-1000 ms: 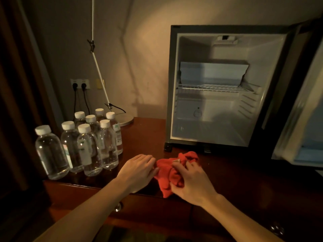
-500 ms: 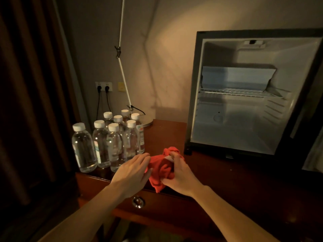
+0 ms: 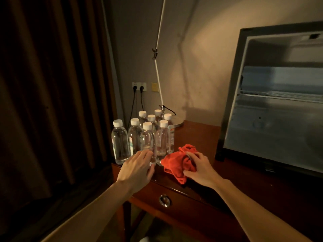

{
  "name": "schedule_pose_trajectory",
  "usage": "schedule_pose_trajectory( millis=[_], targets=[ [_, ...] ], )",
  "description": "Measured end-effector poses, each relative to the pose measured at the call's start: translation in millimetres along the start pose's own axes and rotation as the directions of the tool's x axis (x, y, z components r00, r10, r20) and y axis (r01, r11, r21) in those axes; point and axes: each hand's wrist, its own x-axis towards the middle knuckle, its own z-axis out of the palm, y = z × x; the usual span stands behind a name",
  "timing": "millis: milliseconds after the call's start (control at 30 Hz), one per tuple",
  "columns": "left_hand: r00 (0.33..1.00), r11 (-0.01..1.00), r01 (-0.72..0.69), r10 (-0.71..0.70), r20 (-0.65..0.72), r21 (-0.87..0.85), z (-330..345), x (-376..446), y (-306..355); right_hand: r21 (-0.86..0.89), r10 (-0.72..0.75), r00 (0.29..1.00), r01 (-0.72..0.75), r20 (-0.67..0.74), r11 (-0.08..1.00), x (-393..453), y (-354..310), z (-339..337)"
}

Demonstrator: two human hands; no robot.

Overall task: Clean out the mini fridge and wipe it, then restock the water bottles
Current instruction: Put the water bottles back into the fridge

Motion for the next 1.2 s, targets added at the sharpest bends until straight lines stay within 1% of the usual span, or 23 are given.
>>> schedule_pose_trajectory(
  millis=[133,200,300,367,433,533,600,767,900,1067,1200],
  targets=[
    [0.988,0.987,0.154,-0.155,-0.002,-0.050,-6,6,-5,-0.164,0.029,1.000,-0.030,-0.013,0.986,-2,-9,-7],
    [0.973,0.971,0.228,-0.230,-0.016,-0.072,-7,11,-4,-0.184,-0.027,0.995,0.008,-0.101,0.983,-5,-17,-11],
    [0.944,0.938,0.317,-0.326,-0.049,-0.143,-9,22,0,-0.130,-0.111,0.962,0.080,-0.249,0.988,0,-35,-17],
    [0.921,0.911,0.371,-0.385,-0.052,-0.180,-8,29,2,-0.056,-0.122,0.942,0.110,-0.312,0.992,9,-47,-17],
    [0.899,0.888,0.417,-0.435,-0.057,-0.195,-6,36,1,0.023,-0.110,0.933,0.126,-0.343,0.992,19,-59,-15],
    [0.875,0.867,0.463,-0.481,-0.064,-0.182,-4,44,-2,0.135,-0.088,0.938,0.141,-0.336,0.981,32,-74,-14],
    [0.864,0.860,0.487,-0.500,-0.055,-0.153,-4,49,-4,0.197,-0.071,0.954,0.133,-0.292,0.971,43,-83,-11],
    [0.886,0.885,0.461,-0.463,-0.015,-0.067,-1,56,-4,0.297,-0.023,0.988,0.069,-0.154,0.952,65,-95,2],
    [0.862,0.859,0.505,-0.507,0.006,-0.082,2,59,-5,0.320,-0.020,0.986,0.073,-0.164,0.945,72,-97,10],
    [0.855,0.844,0.513,-0.519,0.000,-0.154,-2,58,2,0.305,0.014,0.972,0.061,-0.236,0.951,75,-95,17],
    [0.854,0.838,0.505,-0.519,-0.016,-0.205,-6,53,11,0.360,0.045,0.965,0.053,-0.258,0.931,73,-92,17]
  ],
)
